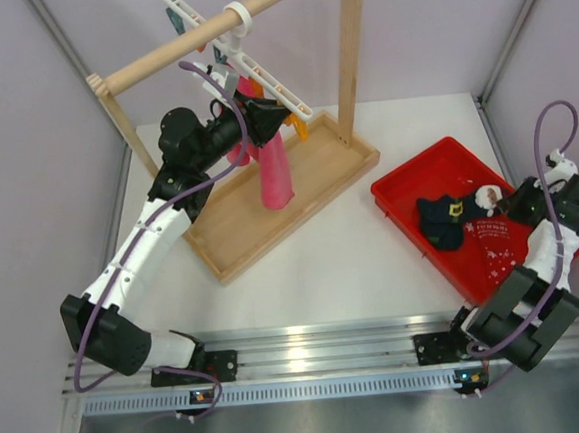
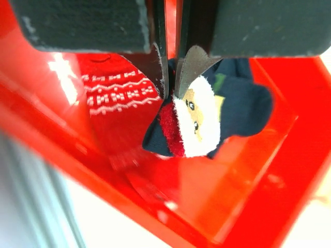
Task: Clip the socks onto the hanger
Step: Pick up the sock from the bin, then clamp the sock onto the hanger.
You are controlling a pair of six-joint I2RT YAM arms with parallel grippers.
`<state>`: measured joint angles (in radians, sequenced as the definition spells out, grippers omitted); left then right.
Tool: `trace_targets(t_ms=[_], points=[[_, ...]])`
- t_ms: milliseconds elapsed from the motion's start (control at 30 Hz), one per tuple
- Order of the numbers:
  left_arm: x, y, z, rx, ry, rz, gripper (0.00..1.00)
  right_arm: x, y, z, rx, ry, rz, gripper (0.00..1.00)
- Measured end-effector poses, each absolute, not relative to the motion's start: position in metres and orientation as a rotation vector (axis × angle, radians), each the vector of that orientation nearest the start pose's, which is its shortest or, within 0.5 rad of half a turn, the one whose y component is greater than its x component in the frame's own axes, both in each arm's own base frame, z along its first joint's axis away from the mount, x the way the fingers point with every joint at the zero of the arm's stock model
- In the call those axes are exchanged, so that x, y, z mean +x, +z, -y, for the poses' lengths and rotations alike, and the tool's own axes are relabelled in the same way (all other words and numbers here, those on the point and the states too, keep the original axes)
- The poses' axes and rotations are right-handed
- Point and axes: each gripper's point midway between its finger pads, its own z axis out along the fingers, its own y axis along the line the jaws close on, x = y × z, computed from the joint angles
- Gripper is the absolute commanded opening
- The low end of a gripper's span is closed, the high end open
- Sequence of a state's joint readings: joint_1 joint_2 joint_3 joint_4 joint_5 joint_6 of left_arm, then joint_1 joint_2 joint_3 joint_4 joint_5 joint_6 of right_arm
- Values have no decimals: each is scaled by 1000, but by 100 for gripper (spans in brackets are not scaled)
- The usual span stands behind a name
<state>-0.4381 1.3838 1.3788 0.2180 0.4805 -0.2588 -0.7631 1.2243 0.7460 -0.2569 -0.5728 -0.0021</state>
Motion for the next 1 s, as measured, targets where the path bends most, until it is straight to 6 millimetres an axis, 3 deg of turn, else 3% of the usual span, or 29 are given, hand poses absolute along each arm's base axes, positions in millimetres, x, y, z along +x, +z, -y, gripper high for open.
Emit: trace_targets(t_ms=[233, 433, 700, 833, 1000], points=[[363, 440, 270, 540, -903, -1346, 0, 300, 215, 131, 75, 88, -1965, 0], [363, 441, 270, 542, -906, -1350, 0, 308, 278, 73, -437, 63, -1738, 0], [360, 441, 272, 554, -924, -1349, 0, 310, 314, -36, -988, 162, -1357, 0], [358, 442, 272, 552, -943, -1349, 0, 312, 328, -86, -1167, 184, -1149, 0], [355, 444, 274, 550, -979, -1342, 0, 321, 330, -137, -1290, 228, -974, 0]])
